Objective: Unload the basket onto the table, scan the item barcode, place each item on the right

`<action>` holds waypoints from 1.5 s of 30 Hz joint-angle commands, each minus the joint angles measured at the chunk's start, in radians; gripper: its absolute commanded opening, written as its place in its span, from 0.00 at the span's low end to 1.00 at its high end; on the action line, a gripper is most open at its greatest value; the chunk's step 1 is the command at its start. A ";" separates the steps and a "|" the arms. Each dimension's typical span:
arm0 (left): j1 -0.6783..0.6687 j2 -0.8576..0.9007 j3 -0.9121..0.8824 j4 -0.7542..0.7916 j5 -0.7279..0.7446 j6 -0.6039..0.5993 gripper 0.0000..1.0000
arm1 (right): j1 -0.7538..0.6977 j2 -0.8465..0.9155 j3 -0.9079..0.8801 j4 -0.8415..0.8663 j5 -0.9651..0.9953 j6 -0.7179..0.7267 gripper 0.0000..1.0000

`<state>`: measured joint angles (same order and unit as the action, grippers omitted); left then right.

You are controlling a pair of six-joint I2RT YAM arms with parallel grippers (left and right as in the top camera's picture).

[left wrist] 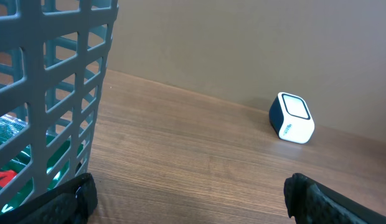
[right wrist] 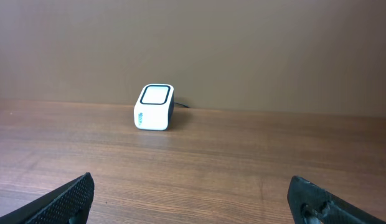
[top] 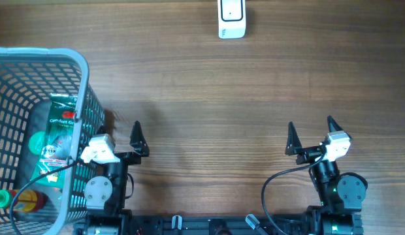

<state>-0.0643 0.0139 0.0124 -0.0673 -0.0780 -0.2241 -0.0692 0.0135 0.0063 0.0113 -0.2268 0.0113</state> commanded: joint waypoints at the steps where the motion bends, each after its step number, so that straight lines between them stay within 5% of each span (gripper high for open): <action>1: 0.008 0.002 -0.006 0.011 -0.020 -0.024 1.00 | -0.007 -0.004 -0.001 0.003 0.016 0.015 1.00; 5: 0.008 0.002 0.012 0.032 0.187 -0.023 1.00 | -0.007 -0.004 -0.001 0.003 0.016 0.015 1.00; 11: 0.008 0.055 0.172 -0.013 0.242 -0.023 1.00 | -0.007 -0.004 -0.001 0.003 0.016 0.015 1.00; 19: 0.008 0.361 0.524 -0.058 0.394 -0.024 1.00 | -0.007 -0.004 -0.001 0.003 0.016 0.015 1.00; 23: 0.008 0.544 0.797 -0.229 0.399 -0.024 1.00 | -0.007 -0.004 -0.001 0.003 0.017 0.015 1.00; 29: 0.008 0.766 1.263 -0.604 0.155 0.029 1.00 | -0.007 -0.004 -0.001 0.003 0.016 0.015 1.00; 34: 0.008 0.808 1.356 -0.838 0.125 0.086 1.00 | -0.007 -0.004 -0.001 0.003 0.016 0.015 1.00; 38: 0.009 0.820 1.354 -0.872 0.089 0.085 1.00 | -0.007 -0.004 -0.001 0.003 0.017 0.015 1.00; 41: 0.025 0.830 1.380 -0.862 -0.103 -0.070 1.00 | -0.007 -0.004 -0.001 0.003 0.016 0.015 1.00; 45: 0.097 0.867 1.446 -0.912 -0.183 -0.153 1.00 | -0.007 -0.004 -0.001 0.003 0.016 0.015 1.00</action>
<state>-0.0189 0.8566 1.3952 -0.9466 -0.1337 -0.2638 -0.0692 0.0135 0.0063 0.0113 -0.2264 0.0113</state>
